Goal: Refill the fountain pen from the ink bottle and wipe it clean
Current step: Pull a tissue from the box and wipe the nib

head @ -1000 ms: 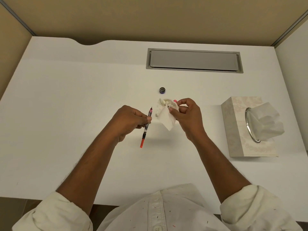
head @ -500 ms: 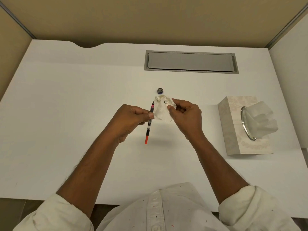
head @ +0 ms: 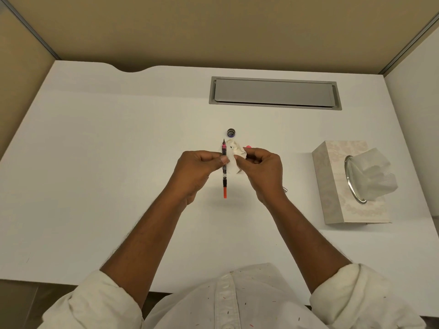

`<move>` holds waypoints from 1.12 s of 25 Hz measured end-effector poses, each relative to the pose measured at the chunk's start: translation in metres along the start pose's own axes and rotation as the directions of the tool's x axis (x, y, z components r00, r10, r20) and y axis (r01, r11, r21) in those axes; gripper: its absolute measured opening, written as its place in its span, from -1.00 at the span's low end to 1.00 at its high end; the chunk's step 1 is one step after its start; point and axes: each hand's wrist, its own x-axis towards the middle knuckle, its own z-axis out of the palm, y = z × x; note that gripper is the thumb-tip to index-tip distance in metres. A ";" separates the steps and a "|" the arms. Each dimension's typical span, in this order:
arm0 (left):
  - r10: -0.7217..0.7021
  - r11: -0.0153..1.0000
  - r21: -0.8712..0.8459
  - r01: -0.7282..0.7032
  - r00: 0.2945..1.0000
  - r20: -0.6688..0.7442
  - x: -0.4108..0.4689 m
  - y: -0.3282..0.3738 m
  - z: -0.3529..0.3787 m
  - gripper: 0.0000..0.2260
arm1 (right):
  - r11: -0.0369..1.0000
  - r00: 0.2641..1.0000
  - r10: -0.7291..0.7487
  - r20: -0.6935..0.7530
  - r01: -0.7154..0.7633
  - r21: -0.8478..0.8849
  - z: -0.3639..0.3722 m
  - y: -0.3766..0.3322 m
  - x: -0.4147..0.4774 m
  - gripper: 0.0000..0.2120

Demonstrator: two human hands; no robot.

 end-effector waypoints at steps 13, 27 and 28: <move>0.012 0.986 -0.166 -0.007 0.999 0.029 0.003 -0.014 0.033 -0.95 | 0.966 0.991 0.134 0.001 -0.131 0.221 0.008 0.012 -0.008 -0.90; -0.040 0.948 -0.314 0.042 0.999 0.013 0.021 -0.034 0.042 -0.89 | 0.958 0.966 0.169 0.195 -0.207 0.198 -0.003 0.019 -0.008 -0.79; -0.058 0.941 -0.333 0.059 0.998 0.013 0.024 -0.036 0.042 -0.89 | 0.959 0.959 0.183 0.218 -0.223 0.176 -0.004 0.021 -0.006 -0.82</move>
